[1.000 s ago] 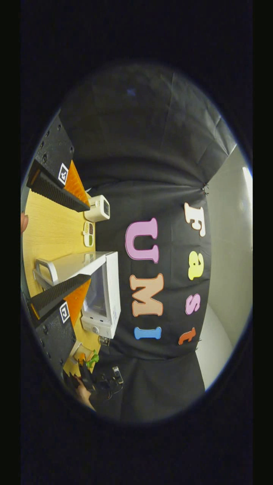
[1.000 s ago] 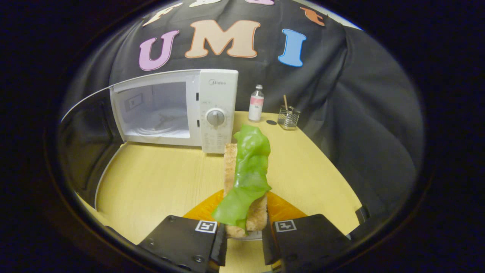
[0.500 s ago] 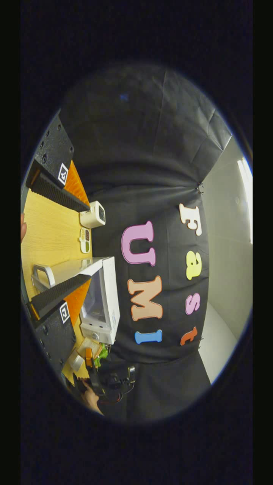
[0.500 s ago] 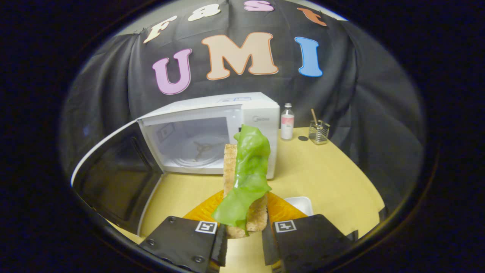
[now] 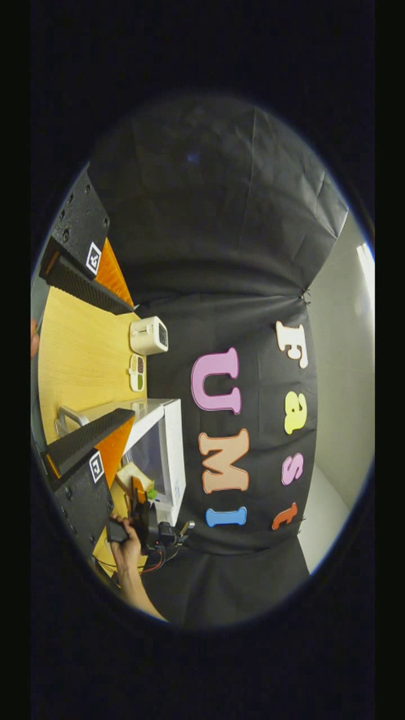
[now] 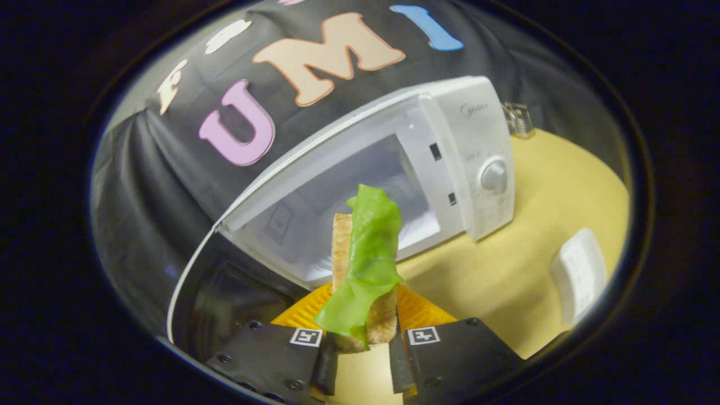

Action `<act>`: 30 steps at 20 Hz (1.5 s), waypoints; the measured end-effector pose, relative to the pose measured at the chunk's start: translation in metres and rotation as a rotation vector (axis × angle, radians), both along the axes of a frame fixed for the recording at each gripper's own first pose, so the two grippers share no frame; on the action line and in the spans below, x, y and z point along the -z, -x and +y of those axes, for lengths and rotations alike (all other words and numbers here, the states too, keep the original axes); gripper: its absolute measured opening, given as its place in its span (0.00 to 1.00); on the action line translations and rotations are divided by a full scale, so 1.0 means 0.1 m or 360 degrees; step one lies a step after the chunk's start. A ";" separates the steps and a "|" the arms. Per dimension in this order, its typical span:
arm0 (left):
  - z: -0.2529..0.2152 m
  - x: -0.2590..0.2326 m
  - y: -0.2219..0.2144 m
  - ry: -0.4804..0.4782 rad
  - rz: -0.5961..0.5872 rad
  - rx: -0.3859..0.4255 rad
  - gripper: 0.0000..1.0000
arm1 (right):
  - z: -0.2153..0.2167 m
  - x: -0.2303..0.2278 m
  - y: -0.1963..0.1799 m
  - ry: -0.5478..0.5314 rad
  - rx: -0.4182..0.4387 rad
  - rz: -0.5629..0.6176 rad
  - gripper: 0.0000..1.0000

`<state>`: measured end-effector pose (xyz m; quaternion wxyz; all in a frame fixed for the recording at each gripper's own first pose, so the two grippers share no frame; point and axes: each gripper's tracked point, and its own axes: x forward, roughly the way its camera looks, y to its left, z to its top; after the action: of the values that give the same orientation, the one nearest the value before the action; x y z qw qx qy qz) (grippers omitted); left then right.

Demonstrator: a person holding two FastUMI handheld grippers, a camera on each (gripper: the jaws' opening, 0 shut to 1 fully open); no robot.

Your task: Open the microwave oven with the left hand, put the food in, and close the microwave oven.

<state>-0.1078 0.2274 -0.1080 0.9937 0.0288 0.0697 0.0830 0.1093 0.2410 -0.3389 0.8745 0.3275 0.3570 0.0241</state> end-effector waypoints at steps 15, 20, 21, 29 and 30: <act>0.53 0.31 0.20 -0.0066 0.0198 -0.0216 0.98 | 0.66 0.40 -1.21 -0.0466 0.0626 0.0092 0.40; 0.59 0.43 0.20 -0.0039 0.0246 -0.0247 0.98 | 0.71 0.47 -1.45 -0.0274 0.0541 -0.0031 0.40; 0.59 0.43 0.19 -0.0032 0.0254 -0.0251 0.98 | 0.71 0.47 -1.50 -0.0231 0.0522 -0.0054 0.40; 0.63 0.47 0.10 -0.0010 0.0251 -0.0249 0.98 | 0.49 0.62 -1.60 0.0161 0.0368 0.0025 0.81; 0.60 0.47 0.09 -0.0005 0.0246 -0.0237 0.98 | 0.47 0.62 -1.57 0.0154 0.0365 0.0070 0.84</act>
<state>-0.1168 0.2871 -0.1548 0.9764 0.0315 0.1480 0.1544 0.2662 0.2878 -0.4004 0.8781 0.3242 0.3371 -0.1006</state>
